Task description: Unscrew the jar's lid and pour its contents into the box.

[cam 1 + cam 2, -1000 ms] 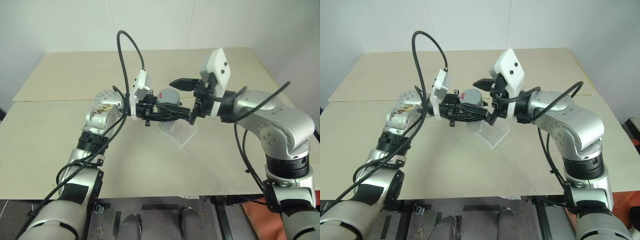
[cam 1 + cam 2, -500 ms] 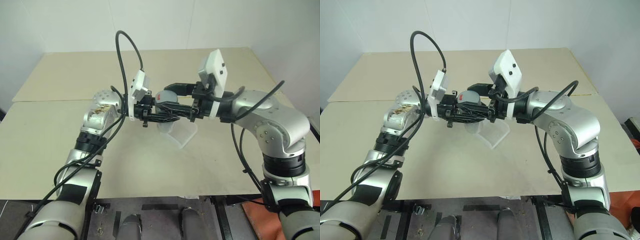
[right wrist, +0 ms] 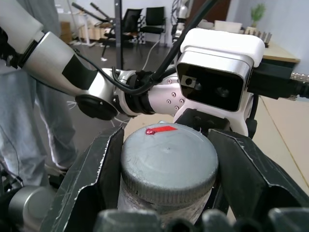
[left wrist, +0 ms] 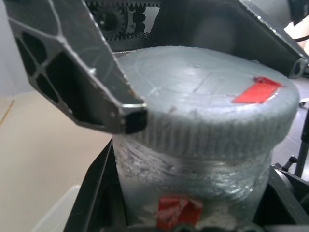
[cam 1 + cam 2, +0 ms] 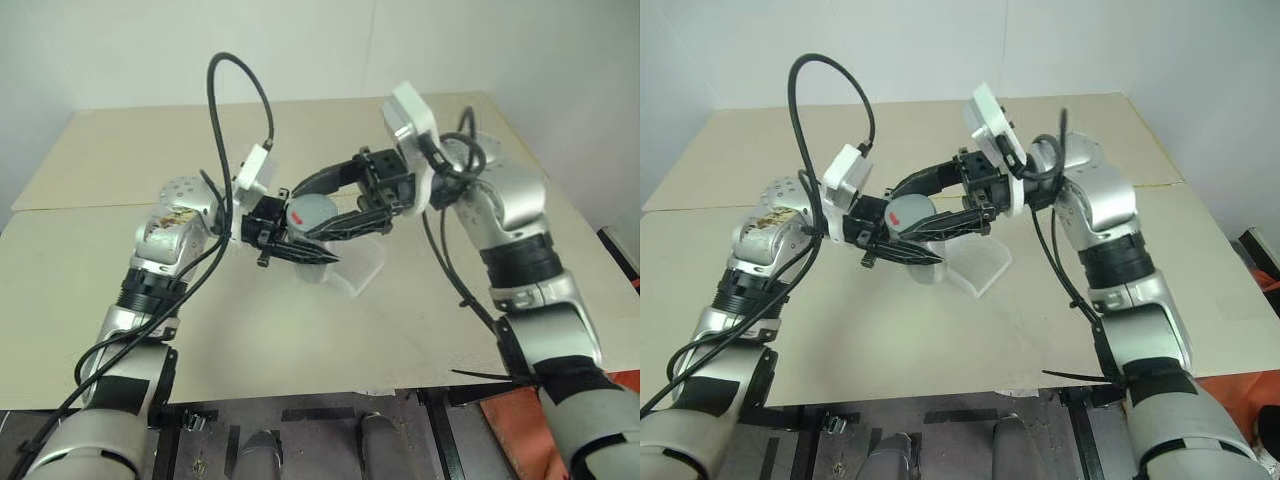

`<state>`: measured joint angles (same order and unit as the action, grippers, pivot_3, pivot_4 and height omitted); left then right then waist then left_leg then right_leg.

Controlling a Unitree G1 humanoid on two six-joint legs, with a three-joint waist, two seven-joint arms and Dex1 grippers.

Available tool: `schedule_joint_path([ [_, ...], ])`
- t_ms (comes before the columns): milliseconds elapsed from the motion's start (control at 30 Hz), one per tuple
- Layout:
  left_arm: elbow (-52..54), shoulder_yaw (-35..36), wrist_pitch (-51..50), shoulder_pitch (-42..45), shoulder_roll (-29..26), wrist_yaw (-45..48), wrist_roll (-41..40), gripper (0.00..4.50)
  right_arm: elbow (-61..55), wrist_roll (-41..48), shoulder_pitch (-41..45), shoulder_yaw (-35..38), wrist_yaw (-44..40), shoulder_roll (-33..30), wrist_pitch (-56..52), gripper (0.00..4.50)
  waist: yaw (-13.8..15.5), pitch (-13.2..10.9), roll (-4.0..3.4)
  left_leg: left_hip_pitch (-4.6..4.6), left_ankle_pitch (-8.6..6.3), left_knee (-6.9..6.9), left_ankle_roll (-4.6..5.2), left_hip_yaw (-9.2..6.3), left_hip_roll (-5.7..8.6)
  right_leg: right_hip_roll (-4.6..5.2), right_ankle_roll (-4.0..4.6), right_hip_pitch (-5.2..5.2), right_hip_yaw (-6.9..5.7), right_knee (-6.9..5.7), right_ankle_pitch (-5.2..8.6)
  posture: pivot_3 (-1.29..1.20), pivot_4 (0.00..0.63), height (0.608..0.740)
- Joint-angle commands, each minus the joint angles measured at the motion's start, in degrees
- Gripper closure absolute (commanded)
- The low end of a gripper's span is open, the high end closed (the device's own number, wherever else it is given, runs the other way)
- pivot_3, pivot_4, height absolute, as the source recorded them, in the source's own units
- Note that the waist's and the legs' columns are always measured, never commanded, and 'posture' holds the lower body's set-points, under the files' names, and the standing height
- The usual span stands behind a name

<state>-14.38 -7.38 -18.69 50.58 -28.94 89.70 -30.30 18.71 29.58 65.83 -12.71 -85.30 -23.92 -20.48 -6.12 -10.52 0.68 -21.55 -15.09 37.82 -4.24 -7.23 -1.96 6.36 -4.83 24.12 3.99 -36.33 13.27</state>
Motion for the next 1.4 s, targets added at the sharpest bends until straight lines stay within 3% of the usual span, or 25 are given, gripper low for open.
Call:
schedule_joint_path([
  [33,4.34,0.83,0.36,-0.18,0.44,-1.67,-0.07,2.55,1.18,-2.65,0.97,1.48,2.41,0.71,1.62,0.18,0.26,-0.01,-0.01,-0.03,0.0,0.01,0.0,-0.03,0.0,0.0,0.0,0.0,-0.02,-0.02,0.0,0.0,0.15,0.74],
  [200,2.81,2.41,0.27,-0.97,-0.07,-4.42,0.69,2.55,-5.92,-2.26,-3.85,5.34,6.99,-2.18,-1.22,0.04,0.57,-0.01,-0.01,-0.07,0.01,0.01,-0.01,-0.04,0.01,0.0,0.0,0.03,-0.03,-0.05,0.0,0.0,0.15,0.74],
  [433,-3.8,3.19,3.09,0.53,0.66,-7.35,3.24,2.55,-27.28,0.94,-13.6,10.62,20.44,-6.89,-12.26,0.04,0.52,-0.01,-0.01,-0.07,-0.04,0.01,0.07,-0.05,0.03,0.01,0.0,0.04,-0.03,-0.11,0.0,0.0,0.15,0.74],
  [667,-10.22,2.3,6.32,3.83,4.09,-7.91,5.72,2.55,-39.32,3.16,-15.64,10.43,34.77,-4.65,-23.69,0.04,0.54,-0.01,-0.01,-0.02,-0.14,0.01,0.25,-0.05,0.03,0.01,0.01,0.04,-0.01,-0.23,0.01,0.0,0.15,0.74],
  [933,-11.77,2.63,7.33,4.94,5.94,-6.87,6.56,2.55,-37.5,-1.15,-13.29,5.87,45.43,0.63,-27.15,0.04,0.42,-0.01,-0.01,-0.03,-0.14,0.01,0.25,-0.05,0.03,0.0,0.01,0.07,0.0,-0.26,0.01,0.0,0.15,0.74],
  [1400,-9.74,3.98,6.33,3.44,3.49,-6.45,5.98,2.55,-31.98,-3.22,-13.46,6.87,43.54,-2.27,-24.51,0.04,0.46,-0.01,-0.01,-0.04,-0.14,0.01,0.26,-0.07,0.03,0.01,0.01,0.07,-0.01,-0.23,0.01,0.0,0.15,0.74],
])
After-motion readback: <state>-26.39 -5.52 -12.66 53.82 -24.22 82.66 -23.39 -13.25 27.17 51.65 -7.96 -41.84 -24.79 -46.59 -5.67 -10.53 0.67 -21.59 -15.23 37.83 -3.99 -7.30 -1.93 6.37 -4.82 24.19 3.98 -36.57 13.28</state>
